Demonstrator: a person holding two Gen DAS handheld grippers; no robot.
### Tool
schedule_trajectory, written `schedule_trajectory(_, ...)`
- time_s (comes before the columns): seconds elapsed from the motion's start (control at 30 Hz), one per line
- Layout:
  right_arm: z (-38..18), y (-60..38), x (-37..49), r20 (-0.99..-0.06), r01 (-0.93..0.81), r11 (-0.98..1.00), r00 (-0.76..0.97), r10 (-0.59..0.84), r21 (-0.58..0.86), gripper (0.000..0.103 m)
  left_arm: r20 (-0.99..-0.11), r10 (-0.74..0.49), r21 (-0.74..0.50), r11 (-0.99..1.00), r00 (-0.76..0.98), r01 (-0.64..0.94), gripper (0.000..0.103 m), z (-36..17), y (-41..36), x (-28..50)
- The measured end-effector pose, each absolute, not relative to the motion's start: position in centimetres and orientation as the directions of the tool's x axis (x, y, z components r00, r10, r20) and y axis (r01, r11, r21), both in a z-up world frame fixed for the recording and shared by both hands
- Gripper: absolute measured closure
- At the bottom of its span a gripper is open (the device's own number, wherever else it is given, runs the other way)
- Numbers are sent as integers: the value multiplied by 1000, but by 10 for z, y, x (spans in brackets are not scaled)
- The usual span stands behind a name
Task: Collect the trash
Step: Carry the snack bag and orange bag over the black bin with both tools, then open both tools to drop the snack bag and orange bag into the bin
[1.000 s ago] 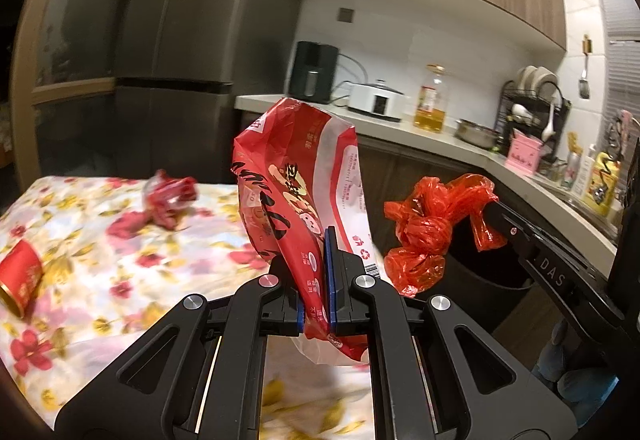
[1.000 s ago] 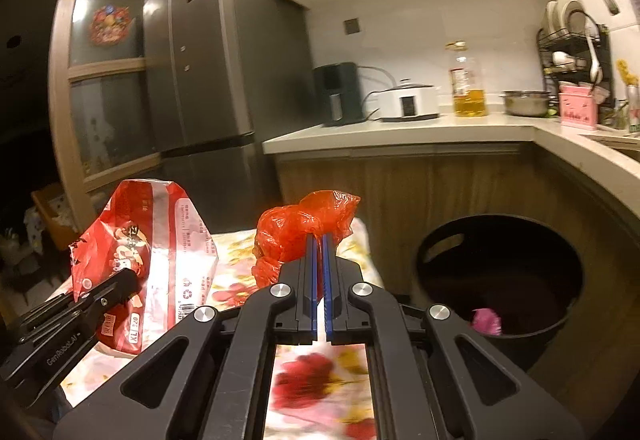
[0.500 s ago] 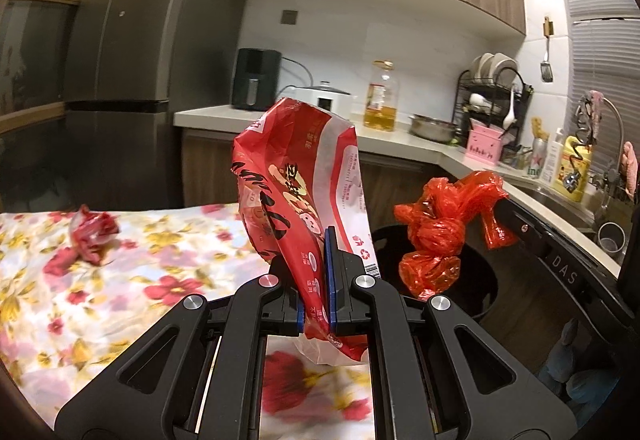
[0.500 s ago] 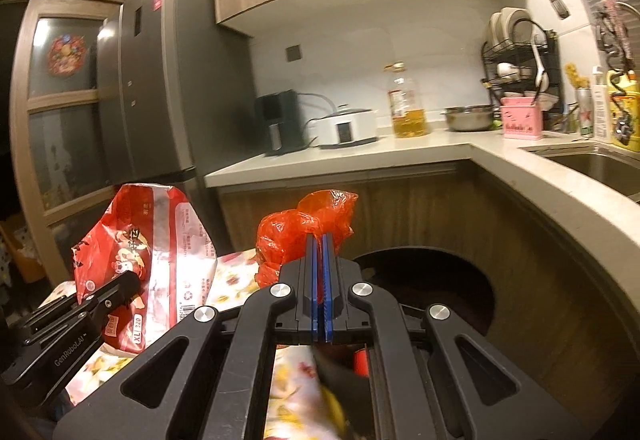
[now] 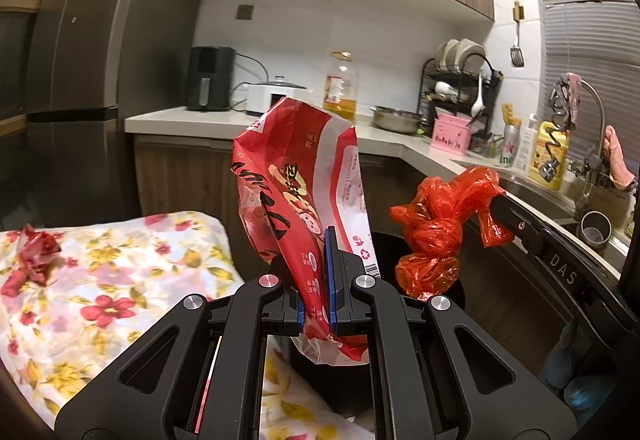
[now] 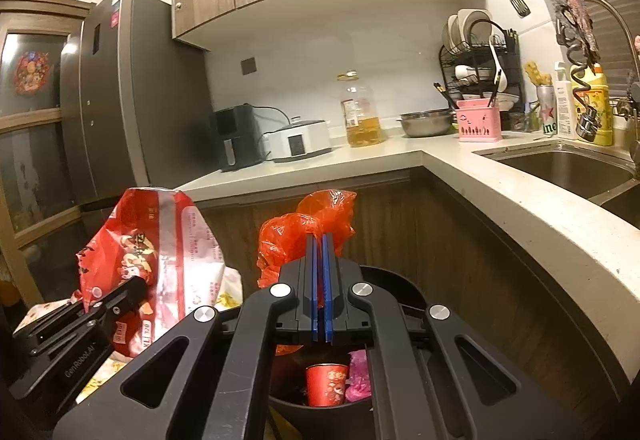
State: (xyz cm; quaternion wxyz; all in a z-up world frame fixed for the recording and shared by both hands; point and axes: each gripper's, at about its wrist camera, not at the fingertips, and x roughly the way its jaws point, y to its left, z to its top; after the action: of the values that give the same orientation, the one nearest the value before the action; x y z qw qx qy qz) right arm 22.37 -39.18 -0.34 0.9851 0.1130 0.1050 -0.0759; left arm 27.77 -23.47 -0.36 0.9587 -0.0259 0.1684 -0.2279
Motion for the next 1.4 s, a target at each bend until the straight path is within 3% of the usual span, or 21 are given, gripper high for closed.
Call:
schedule_trajectory(0.9,-20,-408,247,-268,201,958,953,-143,204,99,-400,-507,-136,856,763,498,95,-35,-280,317)
schedule_trajectory(0.97,-21,-408,250,-279,199,958,950,-137,207,96,-407,-509,-132,854,758,503,91,-38,-282,317)
schedule_trajectory(1.07,-24,-410,252,-287,202,956,948,-137,211,84,-421,-504,-125,856,755,502,80,-43,-284,319)
schedule_trajectory(1.13,-26,-411,251,-291,205,955,947,-138,215,79,-423,-498,-129,860,757,494,60,-45,-283,320)
schedule_trajectory(1.4,-30,-412,249,-304,216,951,942,-144,219,64,-423,-465,-140,881,777,451,41,-49,-270,317)
